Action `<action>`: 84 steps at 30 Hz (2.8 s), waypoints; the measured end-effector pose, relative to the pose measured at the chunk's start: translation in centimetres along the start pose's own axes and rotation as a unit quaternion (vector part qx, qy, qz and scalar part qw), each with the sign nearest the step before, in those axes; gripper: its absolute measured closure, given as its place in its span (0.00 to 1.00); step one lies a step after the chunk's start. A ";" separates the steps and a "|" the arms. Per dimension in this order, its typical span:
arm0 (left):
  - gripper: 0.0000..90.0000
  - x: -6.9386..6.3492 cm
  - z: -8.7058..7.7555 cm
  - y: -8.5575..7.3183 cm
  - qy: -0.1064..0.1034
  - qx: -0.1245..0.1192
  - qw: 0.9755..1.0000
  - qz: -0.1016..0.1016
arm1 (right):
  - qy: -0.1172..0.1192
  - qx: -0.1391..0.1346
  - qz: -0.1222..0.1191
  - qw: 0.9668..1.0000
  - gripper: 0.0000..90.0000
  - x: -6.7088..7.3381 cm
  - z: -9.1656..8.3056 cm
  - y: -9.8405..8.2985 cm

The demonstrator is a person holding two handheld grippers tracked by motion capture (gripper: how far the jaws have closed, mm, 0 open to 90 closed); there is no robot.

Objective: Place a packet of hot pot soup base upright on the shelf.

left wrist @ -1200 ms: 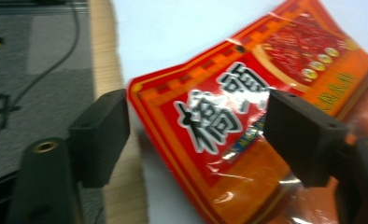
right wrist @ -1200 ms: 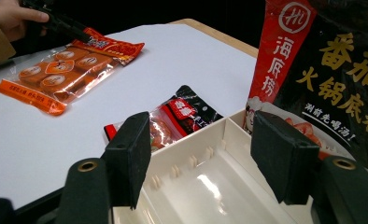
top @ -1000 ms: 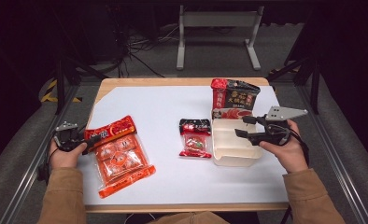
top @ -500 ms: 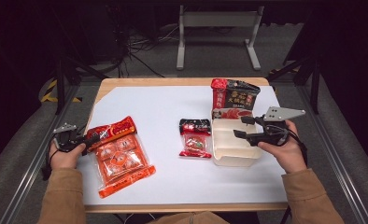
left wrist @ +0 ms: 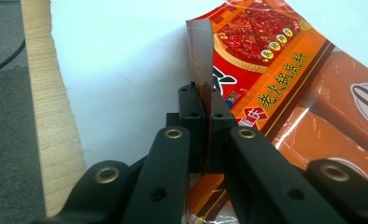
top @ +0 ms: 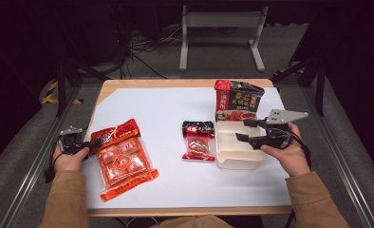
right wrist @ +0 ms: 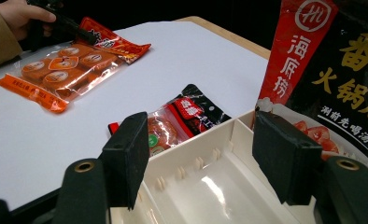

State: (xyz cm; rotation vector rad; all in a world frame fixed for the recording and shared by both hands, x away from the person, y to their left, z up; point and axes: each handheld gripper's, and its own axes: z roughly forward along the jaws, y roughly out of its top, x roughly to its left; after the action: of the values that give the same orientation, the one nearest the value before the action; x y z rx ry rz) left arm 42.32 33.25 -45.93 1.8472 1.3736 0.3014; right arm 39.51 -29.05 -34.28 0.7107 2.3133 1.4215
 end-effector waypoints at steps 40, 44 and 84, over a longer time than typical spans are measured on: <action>1.00 -7.4 -9.9 4.6 -0.055 -0.171 0.981 0.071 | -0.006 -0.026 0.000 1.000 0.55 0.4 -1.4 0.8; 1.00 -8.1 -10.5 4.7 -0.058 -0.189 0.977 0.081 | -0.007 -0.031 0.002 0.999 0.56 0.3 -1.7 0.8; 1.00 -19.2 -13.5 7.2 -0.161 -0.257 0.932 0.200 | 0.030 -0.067 -0.004 0.997 0.55 1.9 -1.0 2.5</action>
State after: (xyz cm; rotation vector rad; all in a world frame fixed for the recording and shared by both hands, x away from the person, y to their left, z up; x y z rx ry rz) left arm 31.77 21.67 -27.04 1.6206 0.6078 0.4876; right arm 37.98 -27.75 -31.60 0.6269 2.2354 1.5982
